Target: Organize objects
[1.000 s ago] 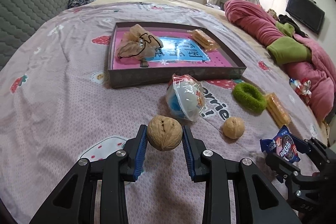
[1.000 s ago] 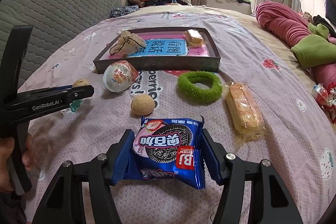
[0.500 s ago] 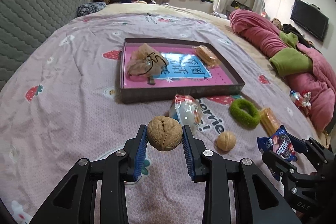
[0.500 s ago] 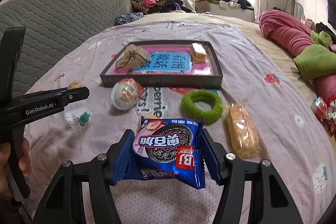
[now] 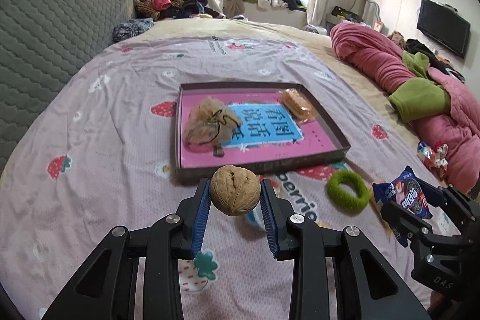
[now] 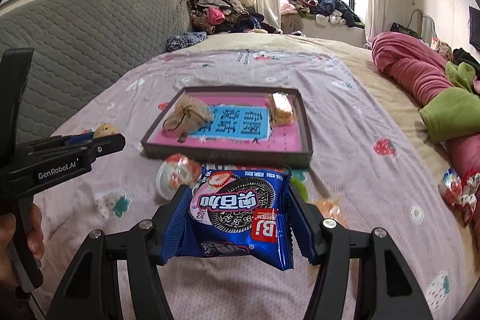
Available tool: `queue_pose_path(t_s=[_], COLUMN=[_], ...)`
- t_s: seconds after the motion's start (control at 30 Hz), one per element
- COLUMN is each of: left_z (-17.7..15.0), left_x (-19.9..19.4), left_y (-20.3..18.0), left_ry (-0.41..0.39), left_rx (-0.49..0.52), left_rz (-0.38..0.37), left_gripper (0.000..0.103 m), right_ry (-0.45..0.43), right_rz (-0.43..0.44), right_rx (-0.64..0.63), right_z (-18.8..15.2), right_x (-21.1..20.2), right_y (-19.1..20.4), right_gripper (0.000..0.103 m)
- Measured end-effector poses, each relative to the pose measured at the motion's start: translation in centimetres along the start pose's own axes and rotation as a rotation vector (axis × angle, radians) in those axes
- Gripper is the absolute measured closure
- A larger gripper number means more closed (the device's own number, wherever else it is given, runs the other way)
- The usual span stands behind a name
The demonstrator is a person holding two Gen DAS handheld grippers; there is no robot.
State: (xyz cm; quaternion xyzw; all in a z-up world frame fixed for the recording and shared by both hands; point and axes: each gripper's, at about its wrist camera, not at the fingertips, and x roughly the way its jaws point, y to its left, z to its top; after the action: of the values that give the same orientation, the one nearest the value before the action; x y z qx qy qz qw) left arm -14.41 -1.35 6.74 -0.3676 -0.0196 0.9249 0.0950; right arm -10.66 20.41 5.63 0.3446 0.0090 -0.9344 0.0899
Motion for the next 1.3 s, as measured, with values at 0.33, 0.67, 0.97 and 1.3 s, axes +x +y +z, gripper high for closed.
queue_pose_path(t_s=[0.33,0.67,0.97,1.3], left_z=[2.9,4.4,6.2,9.7], left_x=[-0.5,0.0,1.3,3.2], left_y=[-1.0,-2.1,-2.0,-1.4], left_ry=[-0.023,-0.034,-0.035,-0.055], left_rx=[0.016,0.018,0.028,0.024], left_rz=[0.005,-0.007,0.011,0.027], left_gripper=[0.069,0.069,0.069,0.069], right_ry=[-0.055,-0.081,-0.094,-0.134], right_rz=[-0.011,-0.028,-0.013,-0.017], right_rx=[0.001,-0.018,-0.031,-0.052], right_z=[3.6,6.5,9.2,13.1], right_x=[-0.9,-0.4,1.1,2.6], right_y=[-1.1,-1.3,-1.0,-0.8], right_gripper=[0.040,0.045,0.045,0.045])
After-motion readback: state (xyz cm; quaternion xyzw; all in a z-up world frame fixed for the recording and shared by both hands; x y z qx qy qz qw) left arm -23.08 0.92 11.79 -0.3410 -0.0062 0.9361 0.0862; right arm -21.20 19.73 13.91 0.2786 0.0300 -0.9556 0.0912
